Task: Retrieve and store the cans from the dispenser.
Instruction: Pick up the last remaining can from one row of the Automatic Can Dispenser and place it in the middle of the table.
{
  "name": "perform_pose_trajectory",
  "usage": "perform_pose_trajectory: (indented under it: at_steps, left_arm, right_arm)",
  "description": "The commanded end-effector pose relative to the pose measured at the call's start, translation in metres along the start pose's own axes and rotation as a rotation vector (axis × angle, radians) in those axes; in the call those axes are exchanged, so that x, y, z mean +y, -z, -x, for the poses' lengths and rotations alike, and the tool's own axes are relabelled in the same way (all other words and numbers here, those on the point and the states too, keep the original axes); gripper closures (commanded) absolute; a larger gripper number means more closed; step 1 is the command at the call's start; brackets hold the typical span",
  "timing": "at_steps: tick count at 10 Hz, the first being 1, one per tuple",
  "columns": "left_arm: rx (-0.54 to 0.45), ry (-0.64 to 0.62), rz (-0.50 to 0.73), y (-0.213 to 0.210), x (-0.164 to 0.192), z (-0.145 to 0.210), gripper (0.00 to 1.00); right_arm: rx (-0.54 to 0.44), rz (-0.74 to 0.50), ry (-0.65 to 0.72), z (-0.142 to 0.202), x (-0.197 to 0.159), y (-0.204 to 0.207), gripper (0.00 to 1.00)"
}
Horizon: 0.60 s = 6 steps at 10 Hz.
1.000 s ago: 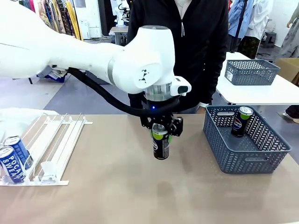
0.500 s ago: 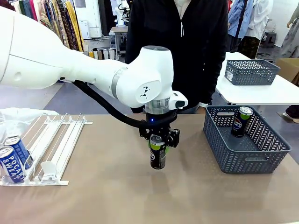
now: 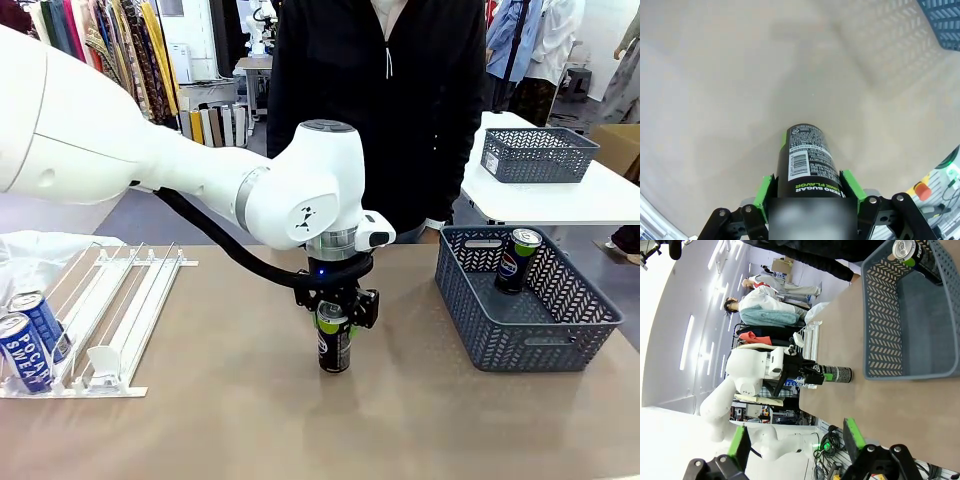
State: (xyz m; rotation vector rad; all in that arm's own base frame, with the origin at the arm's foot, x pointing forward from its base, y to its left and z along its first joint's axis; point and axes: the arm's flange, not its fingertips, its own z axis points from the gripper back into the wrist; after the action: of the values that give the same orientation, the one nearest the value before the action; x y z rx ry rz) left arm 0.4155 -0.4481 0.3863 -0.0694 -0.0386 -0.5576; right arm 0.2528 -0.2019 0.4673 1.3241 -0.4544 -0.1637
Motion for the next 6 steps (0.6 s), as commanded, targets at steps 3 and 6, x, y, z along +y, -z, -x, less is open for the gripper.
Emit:
perform_pose_trajectory:
  at_steps: [3, 6]
  left_arm:
    - [-0.069, -0.035, -0.071, -0.009, 0.002, 0.009, 0.00]
    - [-0.221, -0.083, -0.093, -0.070, 0.012, 0.039, 0.00]
  right_arm:
    - [-0.005, -0.017, -0.009, -0.001, 0.002, -0.001, 0.00]
    - [-0.005, -0.017, -0.009, -0.001, 0.002, -0.001, 0.00]
